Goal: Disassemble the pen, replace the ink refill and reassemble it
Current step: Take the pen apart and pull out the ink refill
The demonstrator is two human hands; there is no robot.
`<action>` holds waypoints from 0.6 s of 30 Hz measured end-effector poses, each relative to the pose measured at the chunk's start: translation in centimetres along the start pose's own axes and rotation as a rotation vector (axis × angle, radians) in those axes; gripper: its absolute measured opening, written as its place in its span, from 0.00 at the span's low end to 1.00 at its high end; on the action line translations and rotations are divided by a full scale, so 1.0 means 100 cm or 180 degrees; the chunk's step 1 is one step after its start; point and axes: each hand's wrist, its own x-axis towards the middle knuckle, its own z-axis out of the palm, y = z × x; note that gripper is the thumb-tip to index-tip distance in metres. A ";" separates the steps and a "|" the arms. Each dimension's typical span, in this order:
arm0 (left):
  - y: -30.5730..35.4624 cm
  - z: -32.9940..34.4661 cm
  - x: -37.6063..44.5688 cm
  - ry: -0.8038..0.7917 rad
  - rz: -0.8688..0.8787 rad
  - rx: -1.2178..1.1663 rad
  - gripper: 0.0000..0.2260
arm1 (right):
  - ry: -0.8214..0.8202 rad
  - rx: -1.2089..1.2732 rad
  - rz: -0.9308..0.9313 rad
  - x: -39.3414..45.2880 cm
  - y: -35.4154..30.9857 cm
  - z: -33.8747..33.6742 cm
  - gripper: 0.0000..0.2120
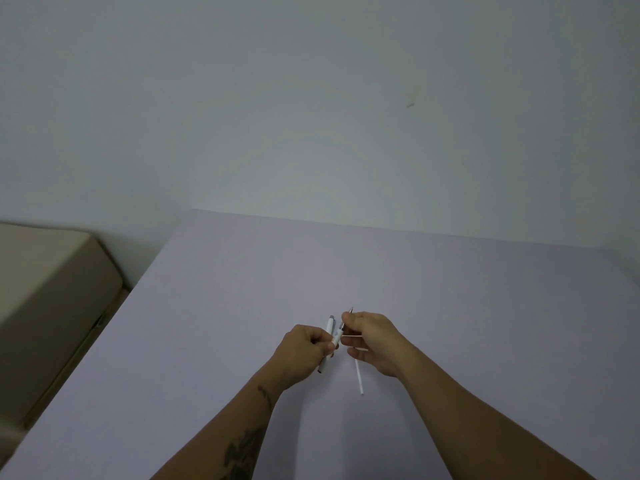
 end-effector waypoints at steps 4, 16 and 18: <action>-0.001 0.001 0.002 -0.0026 -0.0009 0.0057 0.08 | 0.0136 -0.0100 -0.0095 0.001 0.000 0.003 0.08; -0.004 0.000 0.003 -0.0096 -0.0059 0.0141 0.08 | 0.0148 -0.0189 -0.0170 0.004 0.003 0.003 0.06; -0.005 -0.001 0.002 -0.0090 -0.0071 0.0137 0.08 | 0.0087 -0.0226 -0.0161 0.003 0.002 0.002 0.08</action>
